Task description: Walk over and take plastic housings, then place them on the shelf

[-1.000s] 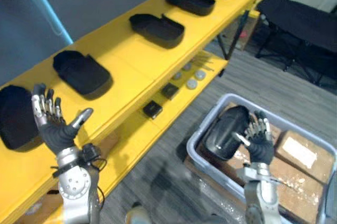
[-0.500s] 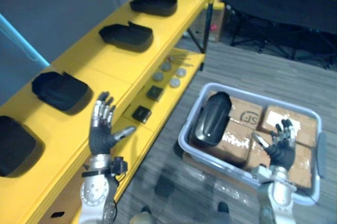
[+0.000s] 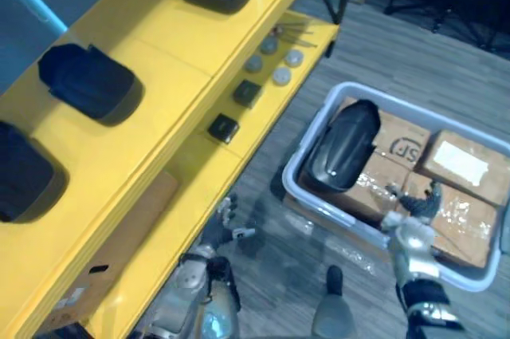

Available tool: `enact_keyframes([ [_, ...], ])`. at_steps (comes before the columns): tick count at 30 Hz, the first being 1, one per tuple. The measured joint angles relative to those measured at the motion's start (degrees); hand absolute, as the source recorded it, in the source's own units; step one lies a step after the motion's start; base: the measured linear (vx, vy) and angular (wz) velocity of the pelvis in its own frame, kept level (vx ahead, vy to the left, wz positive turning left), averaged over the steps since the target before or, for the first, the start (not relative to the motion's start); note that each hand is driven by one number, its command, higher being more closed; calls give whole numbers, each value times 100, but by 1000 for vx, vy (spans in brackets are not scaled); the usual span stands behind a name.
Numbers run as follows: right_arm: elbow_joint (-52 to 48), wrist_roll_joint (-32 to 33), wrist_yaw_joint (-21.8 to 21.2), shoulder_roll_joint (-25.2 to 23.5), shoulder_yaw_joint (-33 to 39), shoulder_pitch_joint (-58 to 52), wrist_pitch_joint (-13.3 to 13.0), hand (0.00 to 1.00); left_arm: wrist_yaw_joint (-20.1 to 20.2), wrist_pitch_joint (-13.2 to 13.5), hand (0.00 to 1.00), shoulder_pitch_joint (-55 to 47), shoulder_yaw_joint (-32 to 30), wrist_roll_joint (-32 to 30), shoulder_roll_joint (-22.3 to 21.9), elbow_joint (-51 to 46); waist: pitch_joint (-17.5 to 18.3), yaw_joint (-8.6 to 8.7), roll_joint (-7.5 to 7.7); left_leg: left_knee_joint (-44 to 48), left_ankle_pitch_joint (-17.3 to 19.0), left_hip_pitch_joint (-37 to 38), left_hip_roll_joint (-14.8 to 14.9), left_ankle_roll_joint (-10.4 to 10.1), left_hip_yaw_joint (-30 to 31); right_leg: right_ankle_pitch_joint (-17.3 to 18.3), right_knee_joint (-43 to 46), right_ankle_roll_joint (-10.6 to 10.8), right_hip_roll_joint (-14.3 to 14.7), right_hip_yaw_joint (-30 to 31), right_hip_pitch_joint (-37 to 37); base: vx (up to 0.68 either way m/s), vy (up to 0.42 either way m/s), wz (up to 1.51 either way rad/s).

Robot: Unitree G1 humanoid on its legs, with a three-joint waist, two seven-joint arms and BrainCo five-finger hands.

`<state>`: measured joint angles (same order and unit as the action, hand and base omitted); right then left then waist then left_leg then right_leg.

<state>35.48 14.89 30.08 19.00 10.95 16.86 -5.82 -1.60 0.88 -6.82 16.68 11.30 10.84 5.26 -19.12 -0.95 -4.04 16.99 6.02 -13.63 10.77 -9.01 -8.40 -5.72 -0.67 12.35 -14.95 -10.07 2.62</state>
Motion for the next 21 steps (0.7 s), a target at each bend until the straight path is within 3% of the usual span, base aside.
enact_keyframes([
  [6, 311, -2, 10, 67, -149, 399, -59, 0, -50, 129, 0, 8, 246, -9, -2, 424, -132, -141, -31, 65, -17, -54, -22, 14, 144, 0, 8, 0, -1, -141, -83, -26, 16, 12],
  [12, 310, -64, 9, 226, -149, 685, -59, 0, -107, 217, 0, 6, 296, 5, -9, 960, -189, -153, -72, -25, -103, -53, -39, 15, 197, 1, 7, -1, -1, -268, -103, -24, 10, 6],
  [15, 310, -227, 0, 334, -150, 842, -4, 0, -376, 298, 0, 8, 340, 4, -41, 1217, -324, -162, -99, -86, -180, -46, -44, 6, 235, 2, 6, -2, 6, -314, -112, -28, 7, 7],
  [18, 468, -238, 0, 408, -150, 957, 259, 0, -920, 454, 0, 12, 265, -143, -130, 1722, -418, -171, -102, -175, -276, -36, -72, 11, 310, 3, 3, -4, 6, -407, -153, -29, 10, 12],
  [21, 894, -214, 1, 437, -244, 1110, 644, 0, -1862, 538, 0, 16, -184, -509, -296, 2273, -488, -317, -74, -318, -366, 51, -83, -3, 313, 11, 4, -17, 6, -421, -171, -14, 4, 4],
])
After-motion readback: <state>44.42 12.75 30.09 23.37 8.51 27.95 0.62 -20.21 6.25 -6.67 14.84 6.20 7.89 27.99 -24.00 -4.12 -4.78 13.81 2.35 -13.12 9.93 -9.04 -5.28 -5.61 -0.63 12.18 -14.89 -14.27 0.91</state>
